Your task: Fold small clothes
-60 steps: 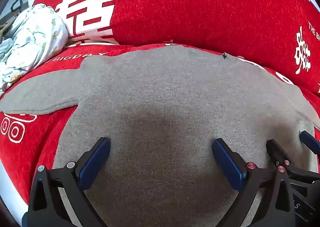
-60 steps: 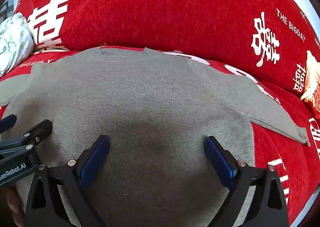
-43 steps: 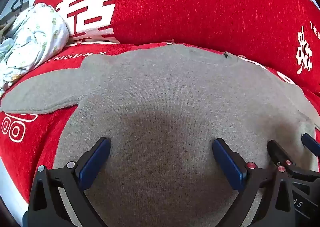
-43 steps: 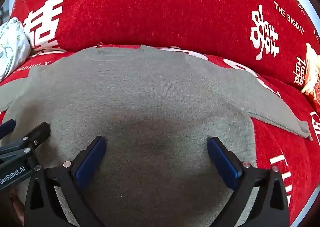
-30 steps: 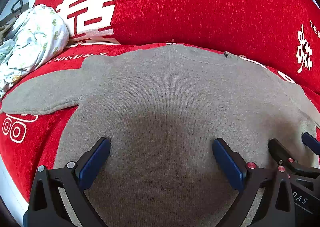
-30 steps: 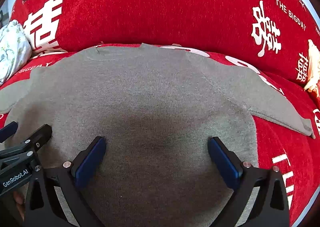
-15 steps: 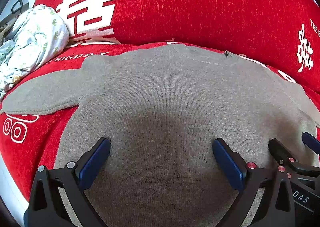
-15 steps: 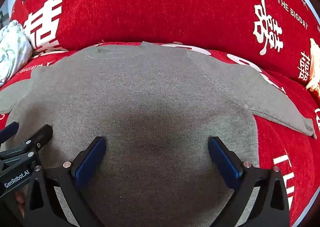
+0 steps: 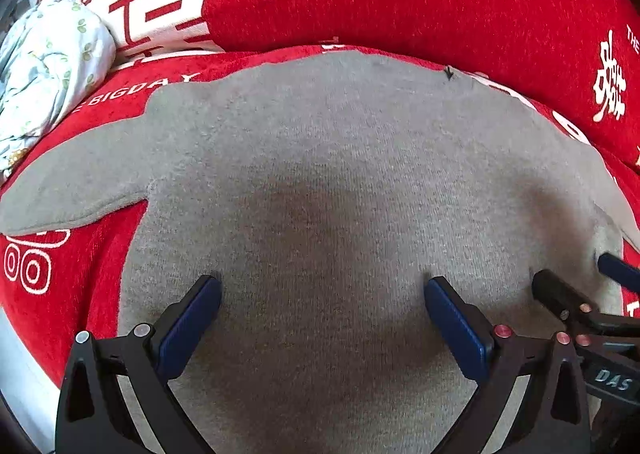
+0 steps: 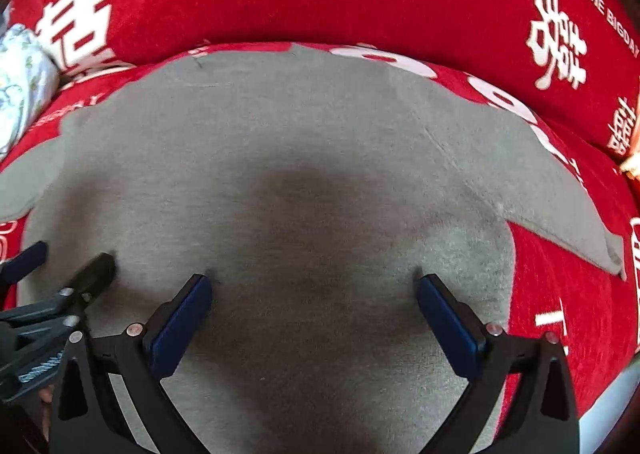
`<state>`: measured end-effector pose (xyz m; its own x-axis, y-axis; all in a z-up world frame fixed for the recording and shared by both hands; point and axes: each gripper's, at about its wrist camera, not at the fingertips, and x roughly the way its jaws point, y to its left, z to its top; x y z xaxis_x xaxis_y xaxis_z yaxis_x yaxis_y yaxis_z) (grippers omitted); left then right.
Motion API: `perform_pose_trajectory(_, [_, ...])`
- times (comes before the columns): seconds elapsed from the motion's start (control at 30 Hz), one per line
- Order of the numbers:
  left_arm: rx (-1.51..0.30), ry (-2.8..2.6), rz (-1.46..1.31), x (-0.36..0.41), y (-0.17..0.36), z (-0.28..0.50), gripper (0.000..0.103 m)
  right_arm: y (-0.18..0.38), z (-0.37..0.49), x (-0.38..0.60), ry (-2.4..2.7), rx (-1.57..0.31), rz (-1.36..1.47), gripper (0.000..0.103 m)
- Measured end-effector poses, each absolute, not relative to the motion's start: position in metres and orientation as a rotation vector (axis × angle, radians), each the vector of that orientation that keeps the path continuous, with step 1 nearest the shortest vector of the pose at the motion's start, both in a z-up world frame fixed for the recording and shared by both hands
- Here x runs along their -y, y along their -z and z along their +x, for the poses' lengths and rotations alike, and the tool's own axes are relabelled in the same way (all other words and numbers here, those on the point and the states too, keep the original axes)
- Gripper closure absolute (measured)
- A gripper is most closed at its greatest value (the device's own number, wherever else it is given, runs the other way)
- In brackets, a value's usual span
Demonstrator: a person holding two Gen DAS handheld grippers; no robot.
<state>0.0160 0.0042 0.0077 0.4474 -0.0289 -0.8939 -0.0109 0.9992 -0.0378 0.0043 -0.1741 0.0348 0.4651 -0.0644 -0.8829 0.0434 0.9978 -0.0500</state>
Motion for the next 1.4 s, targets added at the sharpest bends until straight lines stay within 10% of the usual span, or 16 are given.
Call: perform_pose_trajectory(1.4, [-1.072, 0.009, 0.064, 0.057, -0.057, 0.036, 0.000, -0.086, 0.004, 0.238, 0.124, -0.925, 0.029, 0.000])
